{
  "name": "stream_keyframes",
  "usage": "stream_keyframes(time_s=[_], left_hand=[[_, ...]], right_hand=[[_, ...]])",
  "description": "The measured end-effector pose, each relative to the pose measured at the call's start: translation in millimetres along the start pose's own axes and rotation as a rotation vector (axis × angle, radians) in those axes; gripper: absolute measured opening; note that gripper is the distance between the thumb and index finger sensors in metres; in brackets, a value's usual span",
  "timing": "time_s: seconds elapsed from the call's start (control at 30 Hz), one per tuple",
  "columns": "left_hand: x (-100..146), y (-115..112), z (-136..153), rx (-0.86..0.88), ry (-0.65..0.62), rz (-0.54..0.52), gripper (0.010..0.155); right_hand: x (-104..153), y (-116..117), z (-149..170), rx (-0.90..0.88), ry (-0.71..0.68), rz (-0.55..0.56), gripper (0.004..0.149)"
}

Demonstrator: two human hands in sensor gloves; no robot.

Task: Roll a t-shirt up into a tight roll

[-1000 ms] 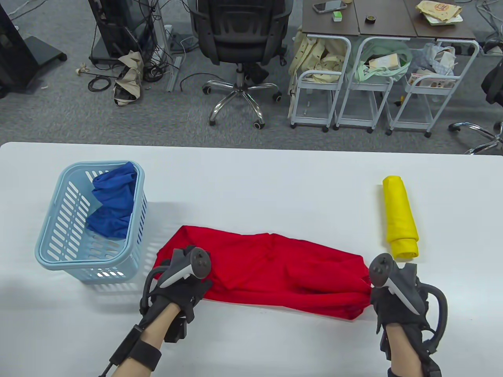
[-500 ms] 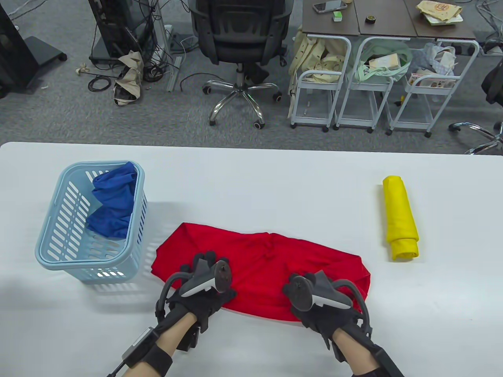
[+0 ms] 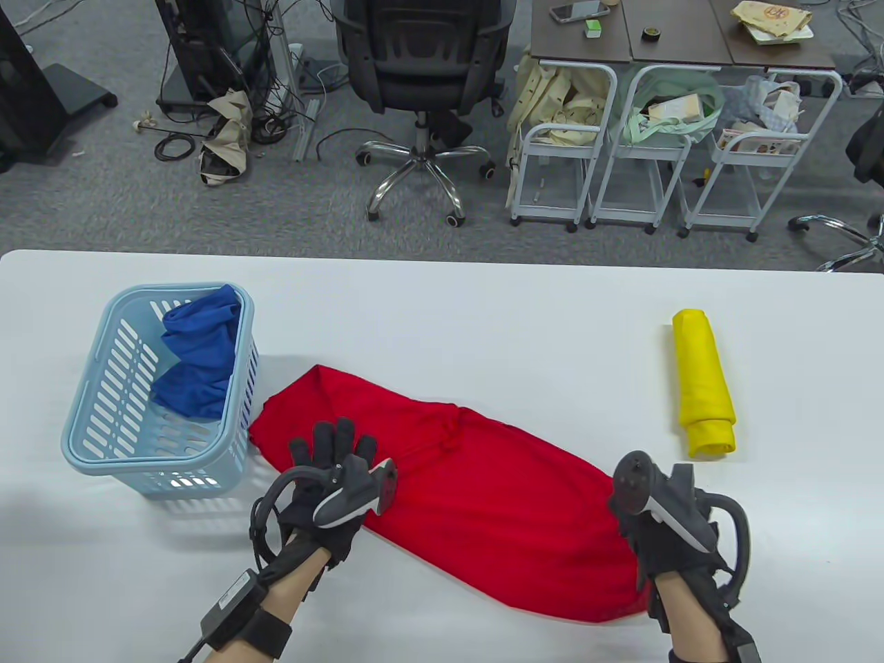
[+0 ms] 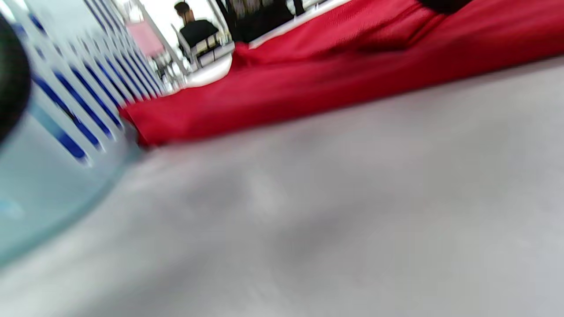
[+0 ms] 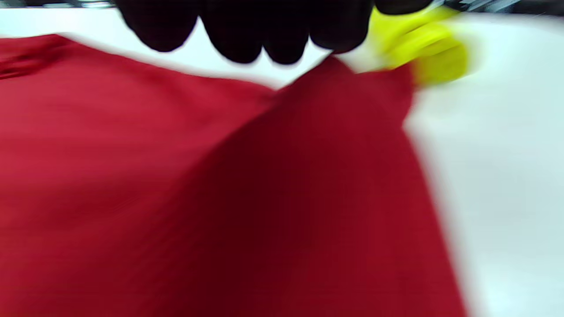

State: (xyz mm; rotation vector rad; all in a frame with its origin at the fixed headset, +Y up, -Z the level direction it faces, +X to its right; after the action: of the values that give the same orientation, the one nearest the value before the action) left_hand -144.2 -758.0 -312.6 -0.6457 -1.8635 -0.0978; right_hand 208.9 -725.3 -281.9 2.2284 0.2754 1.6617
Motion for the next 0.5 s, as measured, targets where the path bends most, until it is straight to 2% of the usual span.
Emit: stream_keyframes(time_s=[0.03, 0.07, 0.1, 0.13, 0.17, 0.2, 0.27, 0.3, 0.33, 0.37, 0.4, 0.43, 0.5], left_hand=[[1.4, 1.7, -5.2, 0.074, -0.034, -0.017, 0.075], [0.8, 0.8, -8.6, 0.157, -0.061, -0.02, 0.076], [-1.8, -4.4, -13.0, 0.291, -0.098, -0.001, 0.077], [-7.0, -13.2, -16.0, 0.395, -0.133, 0.067, 0.079], [-10.2, -19.4, -17.1, 0.438, -0.133, 0.112, 0.081], [-14.2, -26.1, -16.7, 0.403, -0.116, 0.16, 0.083], [-19.5, -24.5, -7.2, 0.269, -0.096, 0.146, 0.082], [-20.0, -22.3, -2.8, 0.274, -0.047, 0.135, 0.083], [-18.2, -17.8, 3.0, 0.277, 0.034, 0.087, 0.083], [-15.5, -11.5, 7.1, 0.218, 0.091, 0.004, 0.083], [-13.2, -7.9, 8.7, 0.158, 0.118, -0.032, 0.081], [-9.2, -4.5, 9.2, 0.09, 0.134, -0.047, 0.078], [-4.7, -2.7, 6.9, 0.135, 0.096, -0.065, 0.077]], right_hand=[[-9.9, 11.5, -10.8, -0.069, -0.123, -0.049, 0.055], [-15.9, 19.6, -16.5, -0.1, -0.157, -0.085, 0.057], [-23.1, 29.8, -21.5, -0.074, -0.147, -0.141, 0.059], [-25.6, 32.1, -22.1, 0.004, -0.109, -0.167, 0.061], [-25.0, 30.0, -21.9, 0.045, -0.096, -0.163, 0.064], [-24.3, 26.0, -19.9, 0.054, -0.059, -0.147, 0.064], [-18.5, 18.9, -17.9, 0.018, -0.05, -0.121, 0.057], [-16.6, 16.6, -19.6, 0.006, -0.072, -0.116, 0.051], [-13.5, 13.9, -23.7, -0.018, -0.113, -0.117, 0.046], [-11.4, 14.6, -29.8, -0.042, -0.147, -0.103, 0.041], [-10.2, 14.8, -34.1, -0.035, -0.161, -0.097, 0.04], [-9.2, 13.0, -40.3, -0.016, -0.192, -0.063, 0.04], [-11.2, 9.9, -48.7, -0.031, -0.243, -0.019, 0.042]])
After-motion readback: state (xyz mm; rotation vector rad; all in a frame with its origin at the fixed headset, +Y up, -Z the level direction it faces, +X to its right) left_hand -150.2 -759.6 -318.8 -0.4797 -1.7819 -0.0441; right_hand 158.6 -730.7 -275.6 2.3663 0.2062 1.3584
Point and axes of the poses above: the tracker on the back of each hand, its own z axis roughly to the little-finger side, its own x axis roughly from the fingertips to the wrist, y = z × x, the point moved 2 cm from there along -x, roughly from the wrist to the fingertips, and after that the axes turned 14 degrees about -y, right-handed, at the moved point
